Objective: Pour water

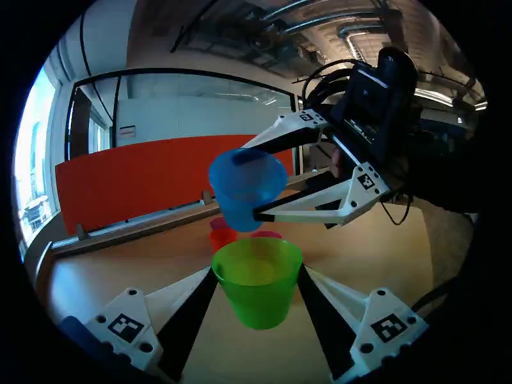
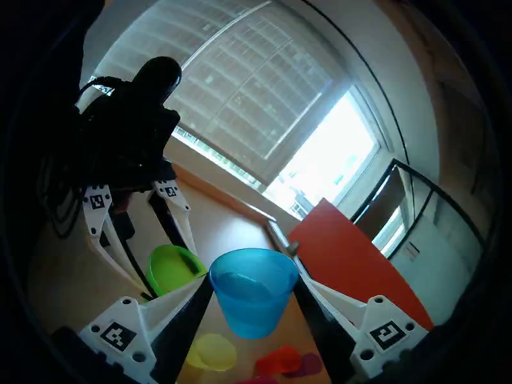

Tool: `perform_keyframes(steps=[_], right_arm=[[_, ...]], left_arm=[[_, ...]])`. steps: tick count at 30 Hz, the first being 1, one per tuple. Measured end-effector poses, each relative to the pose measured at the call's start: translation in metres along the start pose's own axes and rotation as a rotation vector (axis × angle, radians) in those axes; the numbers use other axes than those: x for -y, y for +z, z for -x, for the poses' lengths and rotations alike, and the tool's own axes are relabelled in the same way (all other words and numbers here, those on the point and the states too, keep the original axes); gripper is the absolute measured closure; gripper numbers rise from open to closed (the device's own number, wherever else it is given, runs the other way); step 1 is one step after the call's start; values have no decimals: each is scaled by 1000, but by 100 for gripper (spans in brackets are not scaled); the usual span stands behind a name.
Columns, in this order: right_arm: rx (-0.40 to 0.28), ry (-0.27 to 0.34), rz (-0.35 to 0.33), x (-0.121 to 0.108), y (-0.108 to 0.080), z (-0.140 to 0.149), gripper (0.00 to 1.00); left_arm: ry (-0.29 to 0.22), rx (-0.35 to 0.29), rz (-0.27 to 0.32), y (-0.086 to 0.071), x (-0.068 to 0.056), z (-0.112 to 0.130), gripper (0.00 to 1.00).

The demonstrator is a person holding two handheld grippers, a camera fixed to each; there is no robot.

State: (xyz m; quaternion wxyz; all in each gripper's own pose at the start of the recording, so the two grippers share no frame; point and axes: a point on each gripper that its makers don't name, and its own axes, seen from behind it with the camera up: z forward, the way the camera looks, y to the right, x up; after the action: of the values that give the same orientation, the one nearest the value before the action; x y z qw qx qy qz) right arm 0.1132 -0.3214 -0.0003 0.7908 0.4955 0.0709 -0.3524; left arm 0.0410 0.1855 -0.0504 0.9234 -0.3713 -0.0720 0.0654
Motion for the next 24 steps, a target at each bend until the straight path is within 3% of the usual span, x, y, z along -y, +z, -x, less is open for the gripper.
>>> perform_keyframes(steps=[24], right_arm=[[31,-160,-27,-2,-2,-3,9]], left_arm=[[5,-8,14,3,-5,-5,13]])
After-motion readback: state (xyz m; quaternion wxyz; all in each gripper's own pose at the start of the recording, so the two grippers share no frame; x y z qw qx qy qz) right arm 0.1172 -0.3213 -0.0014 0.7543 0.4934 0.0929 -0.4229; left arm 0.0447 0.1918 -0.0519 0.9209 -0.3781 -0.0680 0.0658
